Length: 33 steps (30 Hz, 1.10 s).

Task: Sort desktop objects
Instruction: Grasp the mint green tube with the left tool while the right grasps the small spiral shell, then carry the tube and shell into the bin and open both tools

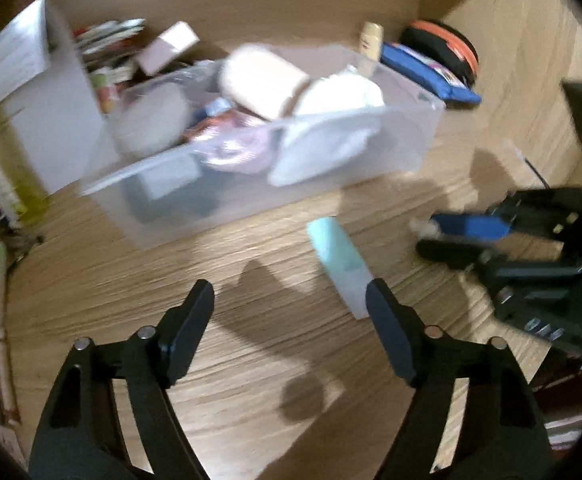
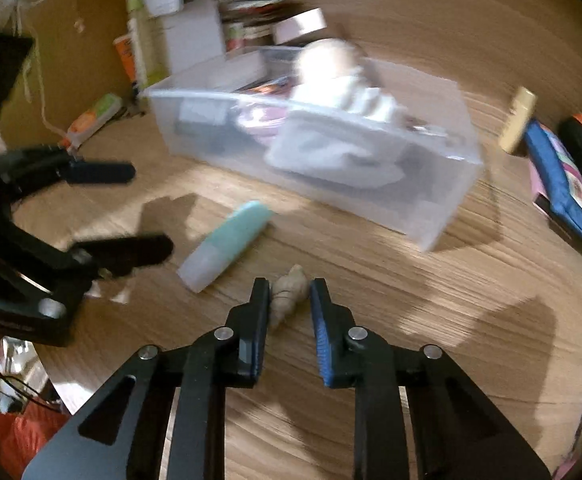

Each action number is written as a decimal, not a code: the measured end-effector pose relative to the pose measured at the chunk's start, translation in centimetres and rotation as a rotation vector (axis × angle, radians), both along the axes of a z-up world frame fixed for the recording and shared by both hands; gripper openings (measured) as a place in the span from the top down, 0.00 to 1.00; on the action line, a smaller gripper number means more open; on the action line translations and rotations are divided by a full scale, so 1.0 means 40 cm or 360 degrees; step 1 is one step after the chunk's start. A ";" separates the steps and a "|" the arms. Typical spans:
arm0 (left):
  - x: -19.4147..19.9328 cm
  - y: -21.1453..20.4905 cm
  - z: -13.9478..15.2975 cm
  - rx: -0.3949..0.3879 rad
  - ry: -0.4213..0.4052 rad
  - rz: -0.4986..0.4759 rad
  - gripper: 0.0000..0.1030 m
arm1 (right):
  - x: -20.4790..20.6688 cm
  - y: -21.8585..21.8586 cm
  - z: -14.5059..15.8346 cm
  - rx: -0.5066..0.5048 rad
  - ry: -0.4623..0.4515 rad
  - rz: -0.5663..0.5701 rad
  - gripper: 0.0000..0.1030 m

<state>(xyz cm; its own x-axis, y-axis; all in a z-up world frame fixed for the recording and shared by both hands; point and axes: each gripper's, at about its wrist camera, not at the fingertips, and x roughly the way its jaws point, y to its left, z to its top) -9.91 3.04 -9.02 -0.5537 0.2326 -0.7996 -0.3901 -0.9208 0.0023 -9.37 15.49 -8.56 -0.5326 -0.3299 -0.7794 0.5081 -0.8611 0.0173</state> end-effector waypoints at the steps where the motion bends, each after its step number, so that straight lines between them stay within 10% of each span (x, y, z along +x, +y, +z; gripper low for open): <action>1: -0.004 0.012 -0.006 -0.0005 -0.0012 -0.0012 0.29 | 0.001 0.024 0.010 -0.0025 0.0007 -0.0034 0.82; 12: -0.035 0.075 -0.025 -0.0043 -0.0044 -0.0042 0.77 | -0.015 0.122 0.047 -0.0148 0.0044 -0.0149 0.82; 33: 0.038 -0.034 0.128 0.0116 0.0240 0.0170 0.77 | -0.008 0.121 0.143 -0.0327 0.0168 -0.0101 0.82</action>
<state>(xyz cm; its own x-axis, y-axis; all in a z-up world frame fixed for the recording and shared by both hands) -8.40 1.70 -3.88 -0.6906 0.2204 -0.6888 -0.2904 -0.9568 -0.0149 -9.70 20.31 -2.83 -0.6323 -0.4392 -0.6382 0.4614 -0.8752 0.1452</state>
